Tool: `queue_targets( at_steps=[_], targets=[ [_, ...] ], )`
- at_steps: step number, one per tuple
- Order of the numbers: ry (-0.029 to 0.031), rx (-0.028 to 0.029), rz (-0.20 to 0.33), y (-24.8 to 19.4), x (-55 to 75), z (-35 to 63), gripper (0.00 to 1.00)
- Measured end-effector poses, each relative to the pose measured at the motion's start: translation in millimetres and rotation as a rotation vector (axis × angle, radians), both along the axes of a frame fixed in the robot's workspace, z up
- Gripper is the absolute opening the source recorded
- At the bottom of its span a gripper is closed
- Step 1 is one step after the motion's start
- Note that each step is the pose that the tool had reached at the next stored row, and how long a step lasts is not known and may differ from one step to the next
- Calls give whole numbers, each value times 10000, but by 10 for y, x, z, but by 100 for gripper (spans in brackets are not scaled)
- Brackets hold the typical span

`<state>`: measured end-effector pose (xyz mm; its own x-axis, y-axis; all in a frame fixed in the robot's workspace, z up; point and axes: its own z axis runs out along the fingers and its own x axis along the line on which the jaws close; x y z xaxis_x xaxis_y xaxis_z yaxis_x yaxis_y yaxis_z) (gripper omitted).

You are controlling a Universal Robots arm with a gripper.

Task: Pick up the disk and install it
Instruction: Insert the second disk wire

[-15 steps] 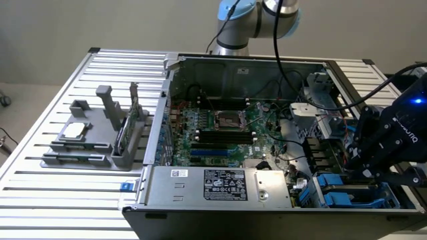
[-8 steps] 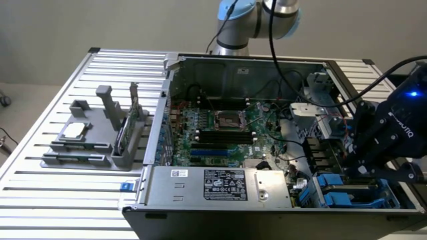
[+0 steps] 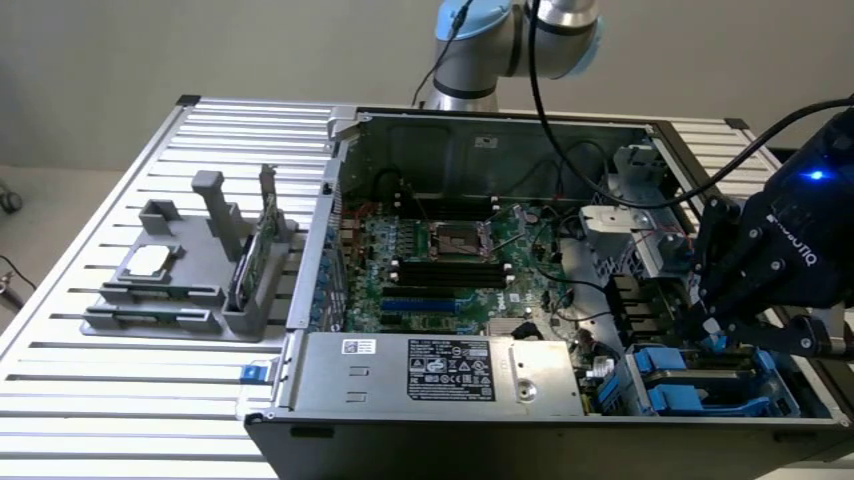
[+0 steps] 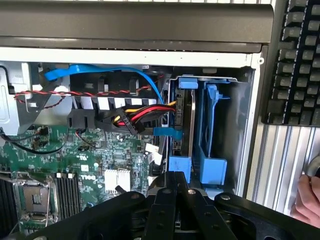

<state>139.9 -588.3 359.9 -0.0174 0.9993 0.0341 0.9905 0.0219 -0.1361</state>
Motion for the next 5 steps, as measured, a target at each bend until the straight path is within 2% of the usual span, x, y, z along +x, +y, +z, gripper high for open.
queue_targets(
  at_steps=[5],
  targets=[
    [0,-1,0,0,0,3,11]
  ],
)
